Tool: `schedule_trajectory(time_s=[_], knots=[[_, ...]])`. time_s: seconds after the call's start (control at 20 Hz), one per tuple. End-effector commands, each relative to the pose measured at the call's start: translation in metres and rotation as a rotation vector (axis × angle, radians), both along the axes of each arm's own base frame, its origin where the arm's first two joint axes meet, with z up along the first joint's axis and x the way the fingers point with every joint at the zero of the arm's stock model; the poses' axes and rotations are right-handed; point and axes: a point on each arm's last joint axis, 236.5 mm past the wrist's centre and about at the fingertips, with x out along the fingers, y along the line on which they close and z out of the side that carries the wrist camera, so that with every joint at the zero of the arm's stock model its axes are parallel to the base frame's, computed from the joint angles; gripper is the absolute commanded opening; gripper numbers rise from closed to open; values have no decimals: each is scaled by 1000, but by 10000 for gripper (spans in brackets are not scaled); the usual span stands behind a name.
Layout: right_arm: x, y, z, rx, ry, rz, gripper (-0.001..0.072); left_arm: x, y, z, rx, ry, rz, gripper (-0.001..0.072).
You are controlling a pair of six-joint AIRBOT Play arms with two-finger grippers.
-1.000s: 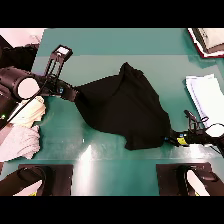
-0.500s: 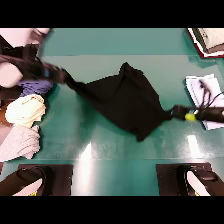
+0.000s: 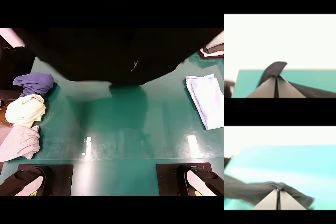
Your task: Fold the shirts.
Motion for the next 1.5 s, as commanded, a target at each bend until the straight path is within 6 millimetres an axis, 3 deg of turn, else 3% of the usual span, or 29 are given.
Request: schedule_trajectory(time_s=[0.0,0.15,0.25,0.35,0.45,0.5,0.6,0.75,0.85,1.0,1.1,1.2,1.3,1.45], knots=[[-50,7,88,-57,-235,3,22,-83,12,56,-38,-191,-10,24],[-84,-6,122,-76,-384,-86,22,-128,3,70,-64,-259,-87,23],[-106,-20,131,-86,-460,-165,21,-134,-15,62,-50,-228,-164,23],[-121,-30,129,-116,-477,-224,21,-116,-28,34,-40,-121,-206,23],[-109,-35,114,-140,-404,-233,20,-76,-33,-16,-20,50,-194,23],[-95,-35,99,-154,-325,-219,20,-52,-34,-47,-8,145,-183,24],[-53,-38,47,-175,-85,-177,20,-7,-41,-116,11,344,-177,23],[16,-47,-77,-192,369,-107,20,52,-51,-225,33,625,-170,24],[48,-53,-161,-177,616,-74,20,84,-56,-292,45,779,-164,24],[96,-60,-245,-136,777,-71,20,140,-65,-359,45,859,-155,24],[128,-65,-281,-110,787,-93,20,176,-70,-391,51,860,-153,24],[162,-72,-301,-90,749,-125,20,206,-72,-415,54,835,-141,24],[192,-80,-309,-73,681,-163,20,232,-73,-427,54,781,-130,24],[223,-89,-306,-57,575,-211,20,262,-75,-426,48,672,-120,24]])
